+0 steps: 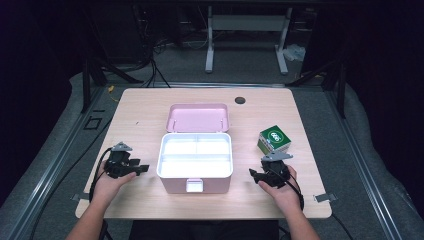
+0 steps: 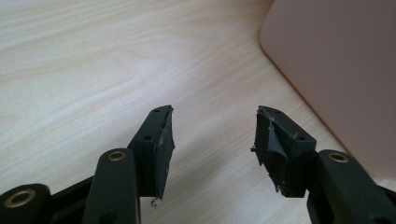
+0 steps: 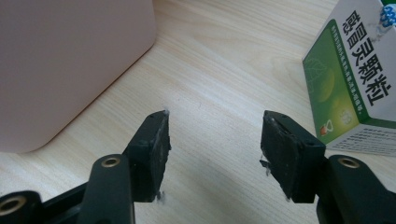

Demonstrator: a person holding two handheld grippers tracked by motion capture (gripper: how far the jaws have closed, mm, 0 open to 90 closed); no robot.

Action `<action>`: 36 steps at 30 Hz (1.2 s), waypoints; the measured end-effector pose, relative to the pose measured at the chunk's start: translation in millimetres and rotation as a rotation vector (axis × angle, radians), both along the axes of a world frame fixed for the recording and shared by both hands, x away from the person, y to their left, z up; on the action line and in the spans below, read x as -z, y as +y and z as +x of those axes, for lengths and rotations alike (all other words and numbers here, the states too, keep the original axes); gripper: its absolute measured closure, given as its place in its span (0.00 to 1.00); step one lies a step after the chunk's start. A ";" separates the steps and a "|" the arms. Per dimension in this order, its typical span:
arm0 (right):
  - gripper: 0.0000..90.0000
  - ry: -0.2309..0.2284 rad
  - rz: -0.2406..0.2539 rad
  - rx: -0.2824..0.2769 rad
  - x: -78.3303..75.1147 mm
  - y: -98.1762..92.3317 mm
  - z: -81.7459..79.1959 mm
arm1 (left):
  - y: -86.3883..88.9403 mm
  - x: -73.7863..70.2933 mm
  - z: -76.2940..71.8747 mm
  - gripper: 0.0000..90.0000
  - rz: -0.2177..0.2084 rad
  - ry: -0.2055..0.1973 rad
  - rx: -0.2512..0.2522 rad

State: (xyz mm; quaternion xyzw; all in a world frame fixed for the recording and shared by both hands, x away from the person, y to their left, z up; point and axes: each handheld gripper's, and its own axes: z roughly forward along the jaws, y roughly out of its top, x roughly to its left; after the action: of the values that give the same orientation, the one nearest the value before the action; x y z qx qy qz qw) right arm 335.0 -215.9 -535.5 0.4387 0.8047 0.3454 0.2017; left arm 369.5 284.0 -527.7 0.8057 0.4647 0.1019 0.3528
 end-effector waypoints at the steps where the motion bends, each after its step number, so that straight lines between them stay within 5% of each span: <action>1: 0.46 0.005 0.006 -0.002 -0.5 0.7 -0.6 | 1.6 -6.6 1.5 0.53 -0.031 -0.007 -0.004; 3: 0.46 0.000 0.001 -0.003 -0.9 0.8 -0.8 | 2.6 -15.9 3.8 0.54 -0.063 -0.012 -0.006; 18: 0.48 -0.003 0.011 0.002 -2.0 -0.1 -1.4 | -3.5 -81.4 18.4 0.54 -0.055 -0.109 0.017; 24: 0.49 -0.008 0.012 -0.005 -2.6 1.0 -2.3 | -5.6 -94.4 20.6 0.53 -0.069 -0.122 0.026; 36: 0.47 0.001 0.004 -0.006 -1.7 0.8 -1.9 | -21.3 -116.0 24.4 0.54 -0.055 -0.125 0.146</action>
State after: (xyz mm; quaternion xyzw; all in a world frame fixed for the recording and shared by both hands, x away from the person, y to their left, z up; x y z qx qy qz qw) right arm 333.1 -215.1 -533.7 0.4366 0.8055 0.3475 0.1994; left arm 393.9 262.7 -411.7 0.8196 0.3845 0.1133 0.4094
